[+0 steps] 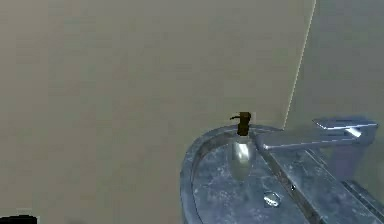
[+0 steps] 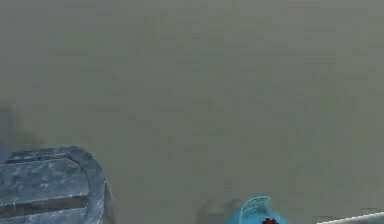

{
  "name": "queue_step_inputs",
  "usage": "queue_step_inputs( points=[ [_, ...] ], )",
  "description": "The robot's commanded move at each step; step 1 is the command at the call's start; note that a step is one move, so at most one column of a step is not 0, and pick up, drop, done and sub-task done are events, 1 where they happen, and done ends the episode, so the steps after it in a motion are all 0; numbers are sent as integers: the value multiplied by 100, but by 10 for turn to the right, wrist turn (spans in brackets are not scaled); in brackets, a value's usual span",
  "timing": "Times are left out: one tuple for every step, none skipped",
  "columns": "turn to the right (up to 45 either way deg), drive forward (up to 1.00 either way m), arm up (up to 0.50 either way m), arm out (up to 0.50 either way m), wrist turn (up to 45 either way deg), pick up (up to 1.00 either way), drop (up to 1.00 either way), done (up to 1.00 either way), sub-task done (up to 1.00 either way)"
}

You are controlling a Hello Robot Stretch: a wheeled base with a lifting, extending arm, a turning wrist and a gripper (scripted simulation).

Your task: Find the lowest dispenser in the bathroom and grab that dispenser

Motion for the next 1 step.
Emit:
queue_step_inputs(
  points=[
    [-450, 0, 0, 0, 0, 0, 0, 0, 0]
  ],
)
